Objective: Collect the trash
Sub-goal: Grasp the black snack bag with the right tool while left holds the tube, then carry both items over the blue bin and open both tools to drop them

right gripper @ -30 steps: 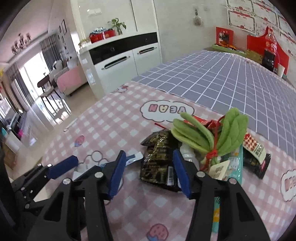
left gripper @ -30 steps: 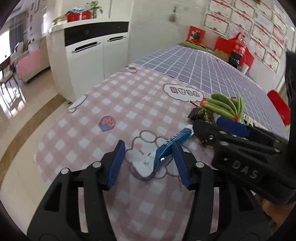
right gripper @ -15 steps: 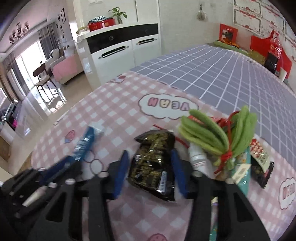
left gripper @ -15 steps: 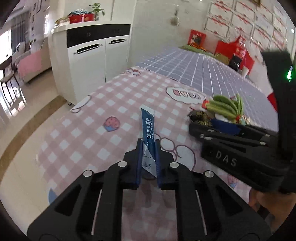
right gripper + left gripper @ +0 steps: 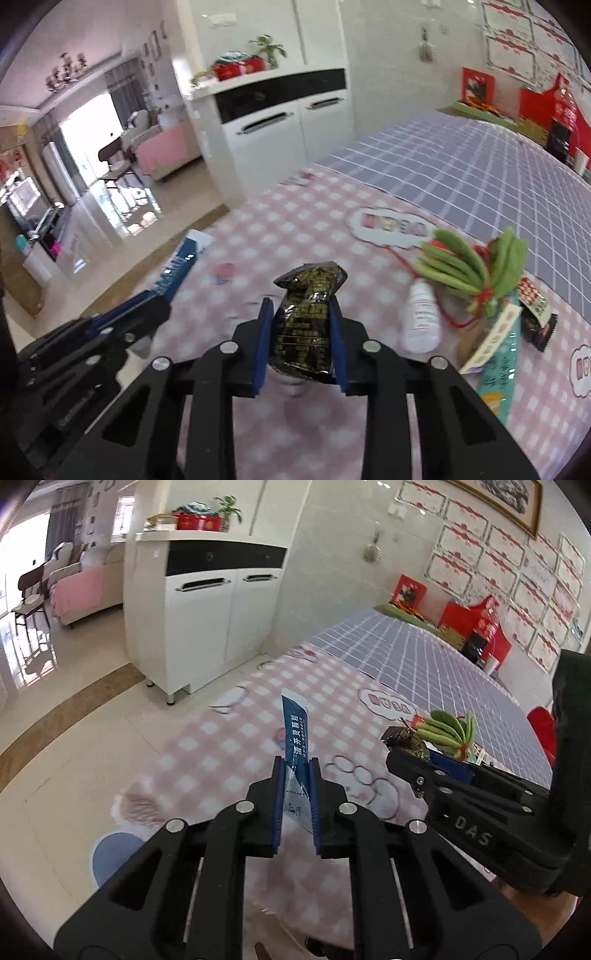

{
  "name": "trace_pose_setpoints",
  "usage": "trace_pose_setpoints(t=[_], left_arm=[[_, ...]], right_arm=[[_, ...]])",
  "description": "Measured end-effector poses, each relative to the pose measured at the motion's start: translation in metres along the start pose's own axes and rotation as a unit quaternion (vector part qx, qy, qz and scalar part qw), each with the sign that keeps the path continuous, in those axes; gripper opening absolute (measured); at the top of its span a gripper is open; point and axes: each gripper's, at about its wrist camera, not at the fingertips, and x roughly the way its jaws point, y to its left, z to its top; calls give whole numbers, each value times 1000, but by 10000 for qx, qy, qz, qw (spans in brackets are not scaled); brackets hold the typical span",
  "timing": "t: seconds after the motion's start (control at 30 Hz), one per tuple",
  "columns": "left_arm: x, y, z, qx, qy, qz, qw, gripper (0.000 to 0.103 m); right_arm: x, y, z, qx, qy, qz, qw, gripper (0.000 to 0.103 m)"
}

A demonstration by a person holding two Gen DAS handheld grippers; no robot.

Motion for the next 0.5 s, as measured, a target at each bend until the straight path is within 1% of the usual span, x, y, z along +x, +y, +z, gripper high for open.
trace_pose_setpoints(t=[0.17, 0.23, 0.4, 0.5], left_arm=[[-31, 34, -4, -234, -166, 236, 9993, 13], [-45, 55, -7, -378, -202, 366, 9984, 13], [-76, 109, -17, -794, -260, 739, 9938, 13], [-89, 139, -22, -1013, -254, 1018, 9893, 13]], right_arm=[[-15, 49, 1, -244, -116, 501, 9984, 29], [-16, 72, 0, -343, -103, 750, 9965, 29], [-7, 137, -6, -683, 59, 1234, 9900, 29], [3, 175, -10, -844, 185, 1493, 9850, 29]])
